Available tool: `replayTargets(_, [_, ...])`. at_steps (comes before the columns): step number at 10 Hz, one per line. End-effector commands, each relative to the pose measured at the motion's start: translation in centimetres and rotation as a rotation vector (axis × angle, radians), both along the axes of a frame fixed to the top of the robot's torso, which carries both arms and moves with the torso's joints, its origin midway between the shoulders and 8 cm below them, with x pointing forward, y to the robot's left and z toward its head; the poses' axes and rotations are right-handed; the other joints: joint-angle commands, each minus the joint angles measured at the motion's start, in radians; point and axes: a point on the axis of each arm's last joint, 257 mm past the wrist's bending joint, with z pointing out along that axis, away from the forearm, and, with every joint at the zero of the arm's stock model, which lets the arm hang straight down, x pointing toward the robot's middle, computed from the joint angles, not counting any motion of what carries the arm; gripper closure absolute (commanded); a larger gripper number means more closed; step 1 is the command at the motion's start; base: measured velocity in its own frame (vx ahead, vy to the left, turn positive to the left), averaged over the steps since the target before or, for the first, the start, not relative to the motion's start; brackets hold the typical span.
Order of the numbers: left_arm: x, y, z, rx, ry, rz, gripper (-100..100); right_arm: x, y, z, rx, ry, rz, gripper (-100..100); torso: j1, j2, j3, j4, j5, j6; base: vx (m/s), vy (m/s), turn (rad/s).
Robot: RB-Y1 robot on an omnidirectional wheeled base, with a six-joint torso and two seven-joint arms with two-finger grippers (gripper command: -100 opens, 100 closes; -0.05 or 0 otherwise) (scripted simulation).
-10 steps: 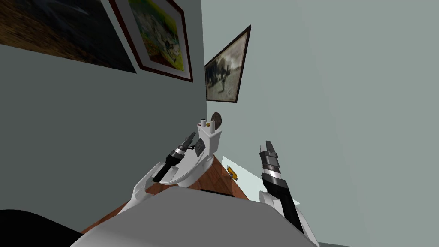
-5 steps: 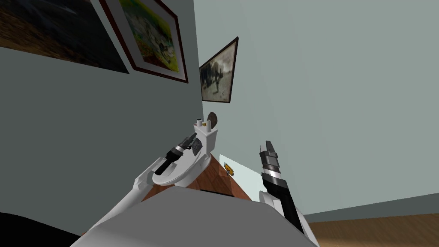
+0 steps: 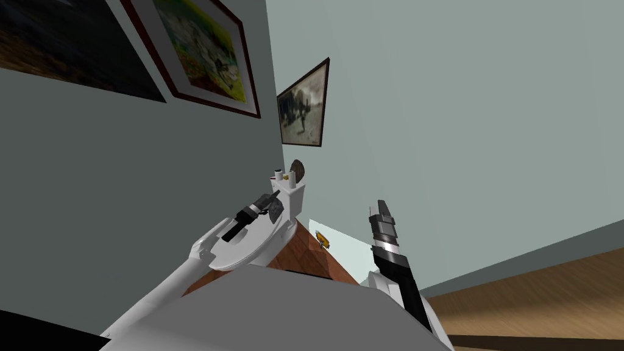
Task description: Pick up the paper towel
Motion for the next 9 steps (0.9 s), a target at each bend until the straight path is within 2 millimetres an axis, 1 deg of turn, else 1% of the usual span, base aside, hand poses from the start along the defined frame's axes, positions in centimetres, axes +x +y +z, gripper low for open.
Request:
replayTargets(1, [0.8,0.8,-0.9,0.072,0.014,0.015,-100,0.0,0.0,0.0,0.000,0.000,0.000,0,0.000,0.000,0.000,0.000,0.000,0.000,0.038,0.014,-0.116])
replayTargets(5, [2.2,2.7,-2.7,0.234,0.043,0.046,-100,0.0,0.0,0.0,0.000,0.000,0.000,0,0.000,-0.004,-0.002,-0.001,0.000,0.000,0.070,0.021,-0.105])
replayTargets(9, [3.3,4.5,-3.9,0.371,0.066,0.072,-100,0.0,0.0,0.0,0.000,0.000,0.000,0,0.001,-0.005,-0.003,-0.001,0.000,0.000,0.095,0.023,-0.102])
